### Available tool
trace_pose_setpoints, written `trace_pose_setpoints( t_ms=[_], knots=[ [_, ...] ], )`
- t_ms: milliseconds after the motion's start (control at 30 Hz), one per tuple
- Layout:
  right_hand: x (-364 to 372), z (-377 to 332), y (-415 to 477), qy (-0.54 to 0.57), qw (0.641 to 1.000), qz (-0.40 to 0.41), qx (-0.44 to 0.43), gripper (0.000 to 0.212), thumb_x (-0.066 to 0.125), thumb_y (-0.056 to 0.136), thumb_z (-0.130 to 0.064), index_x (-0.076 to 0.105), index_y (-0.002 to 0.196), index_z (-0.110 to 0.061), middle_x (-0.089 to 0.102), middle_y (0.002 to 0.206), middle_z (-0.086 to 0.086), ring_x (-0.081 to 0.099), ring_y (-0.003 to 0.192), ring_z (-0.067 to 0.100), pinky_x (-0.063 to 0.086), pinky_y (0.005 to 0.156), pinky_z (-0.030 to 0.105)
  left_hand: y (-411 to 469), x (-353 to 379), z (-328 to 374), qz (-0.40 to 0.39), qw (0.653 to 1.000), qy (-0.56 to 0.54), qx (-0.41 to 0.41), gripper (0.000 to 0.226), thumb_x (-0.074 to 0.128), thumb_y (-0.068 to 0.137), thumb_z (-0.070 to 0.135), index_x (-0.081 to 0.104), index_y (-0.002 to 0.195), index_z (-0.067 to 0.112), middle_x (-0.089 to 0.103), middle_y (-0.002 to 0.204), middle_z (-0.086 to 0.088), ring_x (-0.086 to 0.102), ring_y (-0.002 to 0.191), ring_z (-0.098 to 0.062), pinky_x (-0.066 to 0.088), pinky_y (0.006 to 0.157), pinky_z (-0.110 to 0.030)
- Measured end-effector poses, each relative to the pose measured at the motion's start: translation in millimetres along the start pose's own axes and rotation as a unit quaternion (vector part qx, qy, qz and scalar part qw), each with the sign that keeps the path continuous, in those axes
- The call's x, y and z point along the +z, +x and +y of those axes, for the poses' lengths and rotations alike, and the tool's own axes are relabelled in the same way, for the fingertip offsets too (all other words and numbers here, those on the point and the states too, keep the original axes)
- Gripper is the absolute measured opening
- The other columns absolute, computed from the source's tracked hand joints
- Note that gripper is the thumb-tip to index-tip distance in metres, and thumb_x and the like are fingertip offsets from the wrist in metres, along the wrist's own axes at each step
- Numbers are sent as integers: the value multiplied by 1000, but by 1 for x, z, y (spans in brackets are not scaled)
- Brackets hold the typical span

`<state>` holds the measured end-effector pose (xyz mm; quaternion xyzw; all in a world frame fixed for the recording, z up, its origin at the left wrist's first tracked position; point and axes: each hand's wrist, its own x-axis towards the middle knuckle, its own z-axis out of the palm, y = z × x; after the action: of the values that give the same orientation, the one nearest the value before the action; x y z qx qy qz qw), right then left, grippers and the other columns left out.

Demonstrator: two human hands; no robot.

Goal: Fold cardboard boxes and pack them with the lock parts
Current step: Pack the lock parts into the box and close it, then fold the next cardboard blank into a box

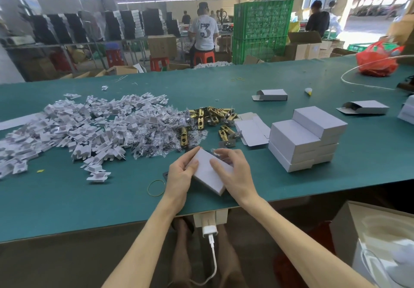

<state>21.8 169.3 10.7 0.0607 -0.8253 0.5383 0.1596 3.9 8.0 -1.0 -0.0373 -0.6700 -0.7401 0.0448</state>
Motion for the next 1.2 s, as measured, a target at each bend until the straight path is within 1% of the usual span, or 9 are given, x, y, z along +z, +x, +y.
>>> trace_pose_setpoints(
  t_ms=[67, 167, 433, 533, 600, 733, 900, 1000, 1200],
  knots=[
    [-1, -3, -7, -111, 991, -44, -54, 61, 69, 91, -48, 54, 141, -17, 51, 131, -1, 46, 120, 14, 39, 104, 25, 0, -1, -1, 13, 1000, 11, 12, 34, 58, 104, 7, 66, 136, 15, 73, 129, 0, 68, 112, -13, 55, 92, -28],
    [0, 0, -14, -312, 937, -108, -113, 86, 60, 89, -64, 29, 156, -19, 37, 147, 3, 31, 136, 22, 24, 114, 39, 1, -3, -3, 22, 1000, 16, 12, 34, 61, 103, 10, 66, 136, 11, 73, 127, -2, 68, 109, -12, 55, 85, -25],
    [10, 2, -17, -441, 883, -132, -94, 71, 34, 105, -54, 10, 161, -18, 27, 151, 16, 29, 134, 35, 23, 110, 47, 2, -1, -4, 2, 999, 54, 2, 33, 58, 105, 12, 68, 136, 19, 71, 127, 3, 67, 100, -5, 55, 83, -21],
    [1, -5, -12, -430, 886, -145, -97, 70, 36, 104, -54, 13, 160, -19, 28, 150, 15, 28, 134, 34, 23, 111, 46, 0, 2, -2, 1, 999, 37, 4, 30, 55, 108, 16, 68, 134, 21, 71, 127, 4, 68, 105, -4, 55, 85, -19],
    [-14, -14, -7, -422, 890, -134, -110, 69, 38, 103, -55, 20, 159, -18, 31, 150, 15, 29, 134, 32, 23, 111, 44, 0, 5, 0, 6, 1000, 15, 4, 28, 51, 109, 19, 70, 130, 19, 73, 127, 0, 67, 117, -16, 56, 96, -30],
    [-66, -33, 17, -417, 902, -32, -107, 66, 47, 101, -52, 32, 154, -16, 42, 143, 18, 37, 128, 34, 26, 108, 45, -1, 3, -1, 14, 1000, -13, 4, 28, 46, 111, 17, 72, 123, 16, 75, 124, 3, 68, 122, -15, 59, 92, -31],
    [-141, -36, 61, -504, 860, 84, -16, 56, 47, 101, -51, 49, 139, -10, 50, 132, 23, 44, 120, 38, 30, 99, 47, 2, 1, -4, 5, 1000, -2, 12, 30, 45, 111, 11, 70, 127, 17, 76, 123, 5, 69, 119, -11, 60, 88, -27],
    [-166, -25, 72, -539, 835, 101, 33, 46, 55, 97, -47, 58, 119, -6, 54, 125, 24, 45, 116, 38, 32, 98, 47, 2, 1, -3, 8, 1000, -5, 8, 31, 43, 111, 9, 69, 126, 17, 77, 120, 3, 70, 117, -12, 59, 86, -25],
    [-166, -14, 69, -557, 823, 105, 21, 51, 61, 94, -45, 61, 120, -2, 51, 129, 22, 40, 119, 38, 33, 96, 48, 1, 1, -1, 4, 1000, 5, 11, 33, 41, 111, 5, 68, 127, 14, 79, 115, 0, 72, 113, -13, 60, 87, -27]
  ],
)
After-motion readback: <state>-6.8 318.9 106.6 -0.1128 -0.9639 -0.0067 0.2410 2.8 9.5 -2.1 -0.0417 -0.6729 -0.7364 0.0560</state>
